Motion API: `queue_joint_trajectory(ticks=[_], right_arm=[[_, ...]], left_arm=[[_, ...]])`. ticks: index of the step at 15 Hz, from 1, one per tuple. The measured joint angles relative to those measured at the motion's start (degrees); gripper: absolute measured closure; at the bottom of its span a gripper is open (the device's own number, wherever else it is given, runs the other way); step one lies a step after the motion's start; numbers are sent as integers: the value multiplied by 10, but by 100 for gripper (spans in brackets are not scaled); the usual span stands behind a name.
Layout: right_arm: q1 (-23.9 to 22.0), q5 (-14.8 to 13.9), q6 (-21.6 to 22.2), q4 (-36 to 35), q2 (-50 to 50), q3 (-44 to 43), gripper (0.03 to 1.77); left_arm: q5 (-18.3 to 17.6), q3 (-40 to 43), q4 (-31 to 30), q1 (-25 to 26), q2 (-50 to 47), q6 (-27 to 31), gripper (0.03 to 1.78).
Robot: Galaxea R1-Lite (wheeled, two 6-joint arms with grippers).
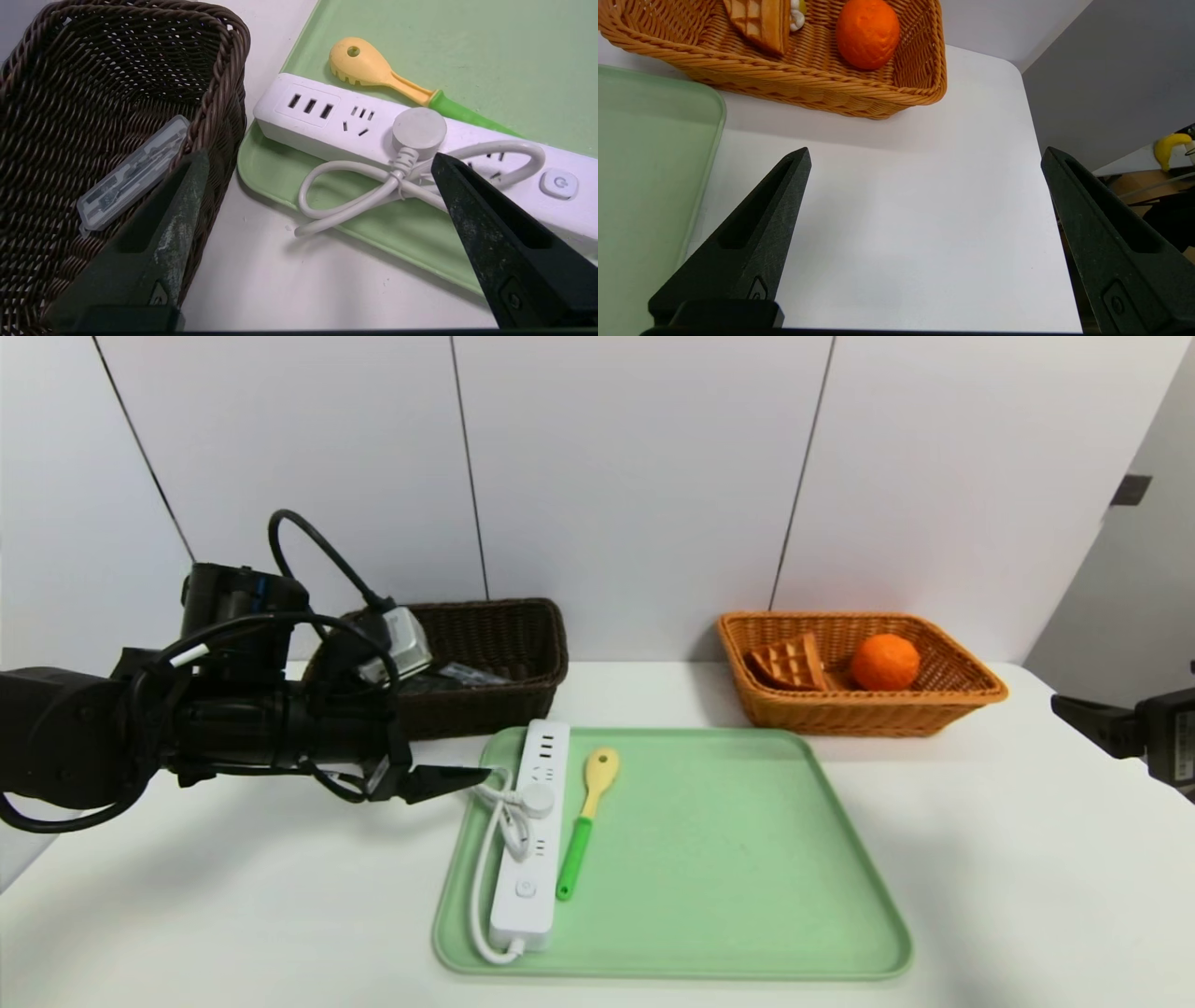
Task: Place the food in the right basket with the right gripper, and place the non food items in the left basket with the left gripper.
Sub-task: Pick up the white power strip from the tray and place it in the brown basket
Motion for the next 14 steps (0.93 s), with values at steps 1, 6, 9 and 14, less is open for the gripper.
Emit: queue_joint_trajectory(ticks=[1,6,9,14], right_arm=[[0,0,0,0,0,0,10],[0,6,1,0,-1,4,10],[0,8,11,-4,-1,8,10],[1,8,13,-5,2,11,10]], left_arm=[[-3,8,0,5,-4,27,12],[-23,51,4,35,-22,91,12],[-23,54,3,38,-12,93,12],[-23,47,0,37,17,107,12]])
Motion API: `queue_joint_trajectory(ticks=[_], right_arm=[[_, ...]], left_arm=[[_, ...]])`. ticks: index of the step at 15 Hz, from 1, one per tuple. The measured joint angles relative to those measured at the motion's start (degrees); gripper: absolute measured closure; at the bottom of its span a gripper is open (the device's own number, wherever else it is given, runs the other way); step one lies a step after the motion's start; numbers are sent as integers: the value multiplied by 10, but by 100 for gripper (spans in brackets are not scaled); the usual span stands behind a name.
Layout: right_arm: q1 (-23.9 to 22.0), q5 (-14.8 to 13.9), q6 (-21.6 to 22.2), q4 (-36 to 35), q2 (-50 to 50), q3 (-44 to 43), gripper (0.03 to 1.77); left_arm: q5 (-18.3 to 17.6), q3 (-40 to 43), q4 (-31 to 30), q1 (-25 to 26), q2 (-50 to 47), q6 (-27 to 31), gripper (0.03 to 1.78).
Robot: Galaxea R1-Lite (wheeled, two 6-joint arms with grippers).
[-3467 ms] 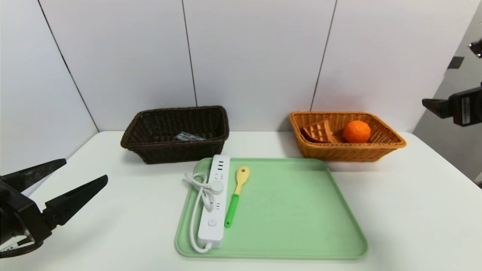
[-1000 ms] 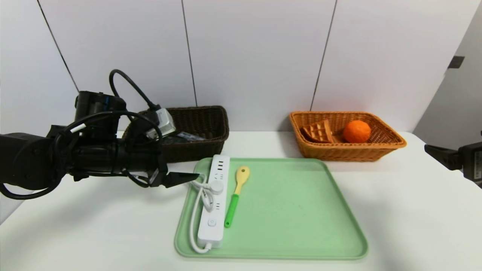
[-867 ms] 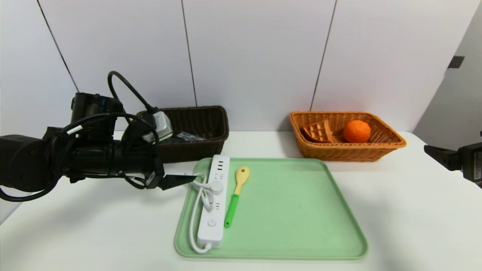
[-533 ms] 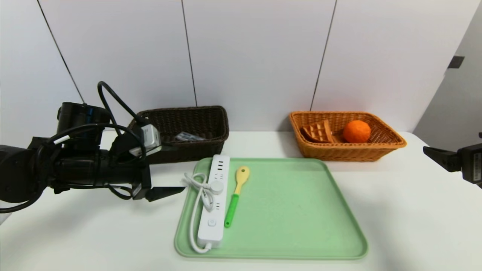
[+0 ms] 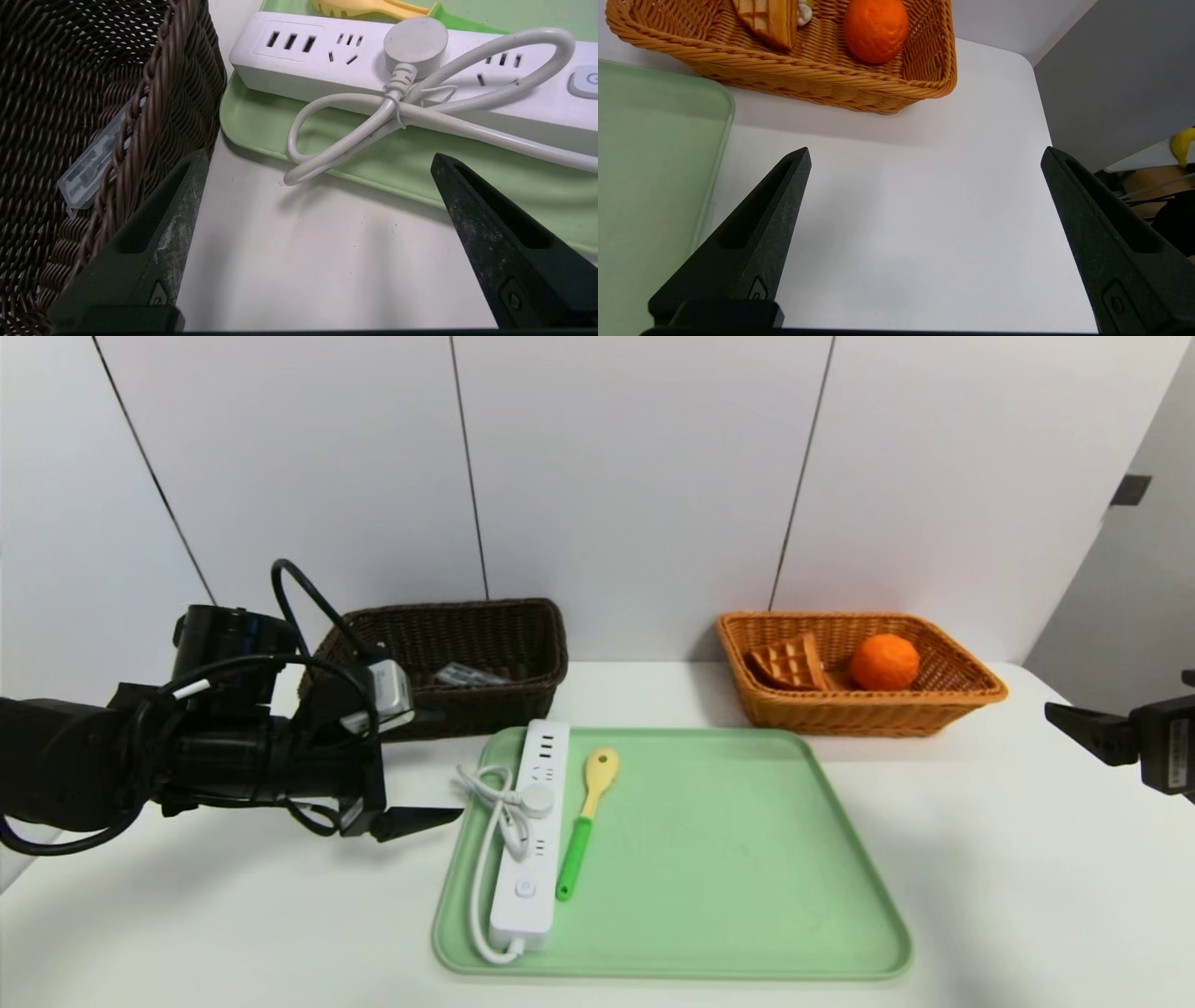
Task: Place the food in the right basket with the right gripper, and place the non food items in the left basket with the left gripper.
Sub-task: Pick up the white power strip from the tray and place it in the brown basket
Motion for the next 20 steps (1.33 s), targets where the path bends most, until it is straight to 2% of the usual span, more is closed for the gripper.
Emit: queue_joint_trajectory(ticks=[8,11,20], right_arm=[[1,8,12,0,5,0,10],[1,9,13,0,5,5,10],[1,12,23,0,4,7,10]], left_arm=[[1,1,-8,-7,42,36,12],[2,-10,-34,-13,62,38,12],[17,-26,-34,-44,86,39,12]])
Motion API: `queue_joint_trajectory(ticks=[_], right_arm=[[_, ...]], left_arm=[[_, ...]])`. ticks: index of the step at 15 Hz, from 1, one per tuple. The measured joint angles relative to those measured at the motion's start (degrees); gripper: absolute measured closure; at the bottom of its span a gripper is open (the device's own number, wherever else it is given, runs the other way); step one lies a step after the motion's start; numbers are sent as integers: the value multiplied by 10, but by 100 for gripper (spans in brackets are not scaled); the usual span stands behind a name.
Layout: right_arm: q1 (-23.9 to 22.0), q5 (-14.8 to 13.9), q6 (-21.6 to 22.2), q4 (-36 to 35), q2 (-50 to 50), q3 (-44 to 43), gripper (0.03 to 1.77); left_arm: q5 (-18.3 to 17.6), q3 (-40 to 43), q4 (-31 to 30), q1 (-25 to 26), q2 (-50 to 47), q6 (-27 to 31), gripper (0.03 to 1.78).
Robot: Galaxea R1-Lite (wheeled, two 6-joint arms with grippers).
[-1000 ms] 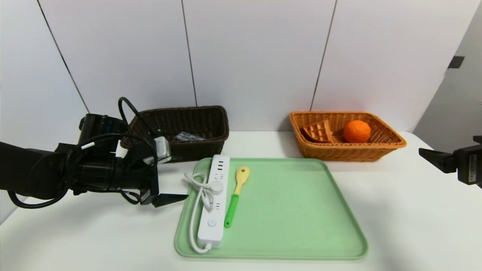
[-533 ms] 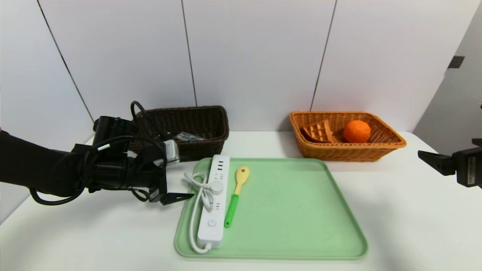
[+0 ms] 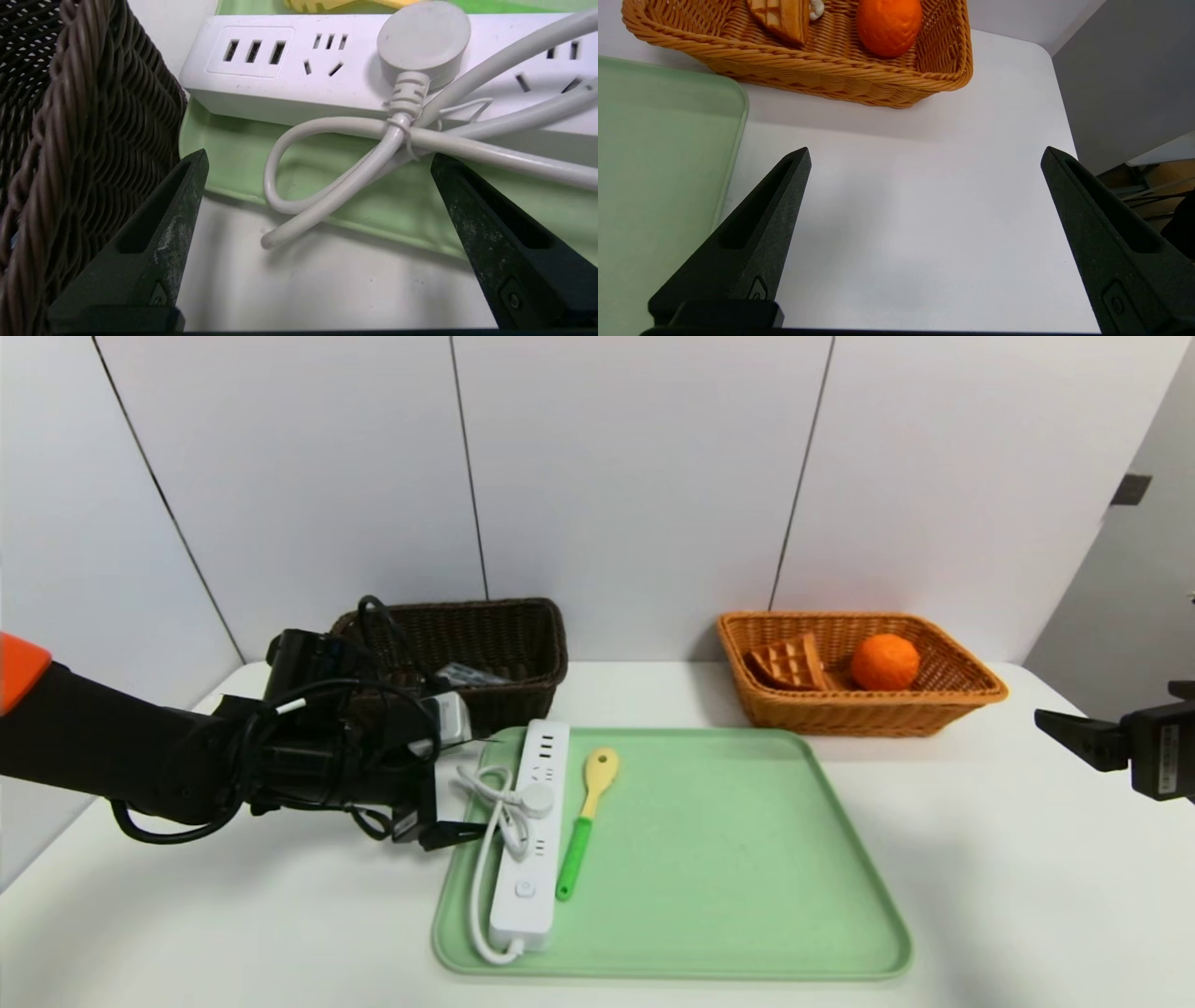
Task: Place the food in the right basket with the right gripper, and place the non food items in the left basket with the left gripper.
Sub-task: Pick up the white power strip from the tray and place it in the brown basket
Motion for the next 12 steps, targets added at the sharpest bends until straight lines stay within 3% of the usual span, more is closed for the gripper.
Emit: queue_joint_trajectory(ticks=[7,12], right_arm=[[0,0,3,-1,0,1,10],[0,1,6,-1,0,4,10]], left_arm=[[1,2,1,-4,5,4,12],[1,2,0,-4,10,15,85]])
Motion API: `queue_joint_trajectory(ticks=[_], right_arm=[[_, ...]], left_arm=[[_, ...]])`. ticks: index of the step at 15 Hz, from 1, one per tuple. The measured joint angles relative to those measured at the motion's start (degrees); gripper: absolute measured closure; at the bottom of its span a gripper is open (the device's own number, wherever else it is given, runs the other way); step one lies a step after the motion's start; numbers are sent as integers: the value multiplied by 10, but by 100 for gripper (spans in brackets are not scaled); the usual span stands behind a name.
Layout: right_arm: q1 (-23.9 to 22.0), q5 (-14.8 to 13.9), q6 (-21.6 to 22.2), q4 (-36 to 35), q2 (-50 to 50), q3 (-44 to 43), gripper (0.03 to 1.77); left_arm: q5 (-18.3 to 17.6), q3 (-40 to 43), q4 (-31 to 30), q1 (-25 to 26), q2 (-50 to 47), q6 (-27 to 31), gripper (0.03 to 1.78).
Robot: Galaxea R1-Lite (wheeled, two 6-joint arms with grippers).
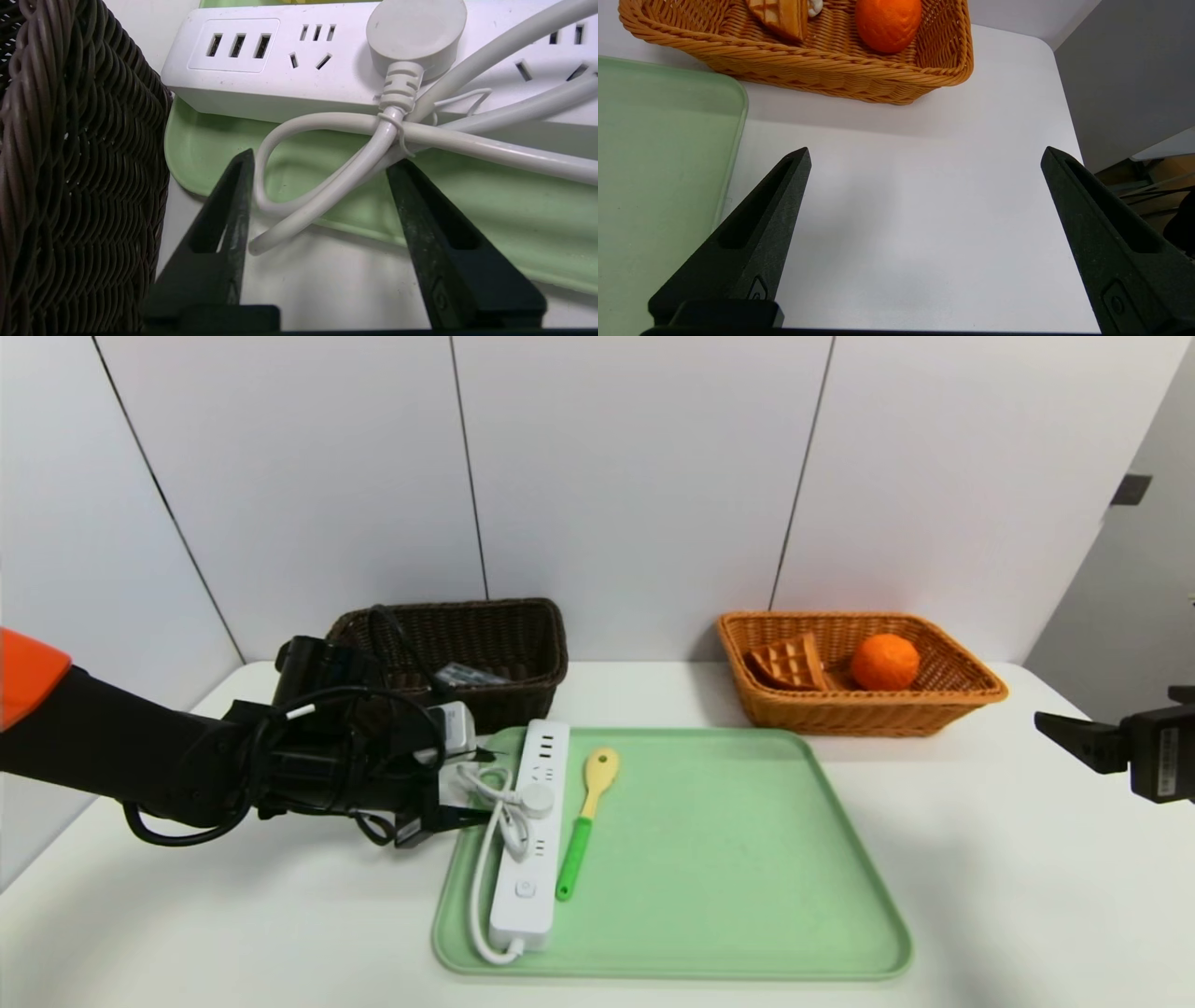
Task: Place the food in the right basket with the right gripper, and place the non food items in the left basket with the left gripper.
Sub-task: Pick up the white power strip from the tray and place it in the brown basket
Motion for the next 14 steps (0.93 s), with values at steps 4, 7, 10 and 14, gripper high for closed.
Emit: queue_joint_trajectory(ticks=[4,7,10,14], right_arm=[[0,7,0,1,0,0,10],[0,8,0,1,-1,1,10],[0,8,0,1,-1,2,10],[3,9,0,0,-1,12,10]], left_arm=[[-1,0,-1,0,1,1,164],[0,4,-4,0,1,4,164],[0,7,-4,0,-4,4,164],[-7,-35,-5,0,-19,-9,168]])
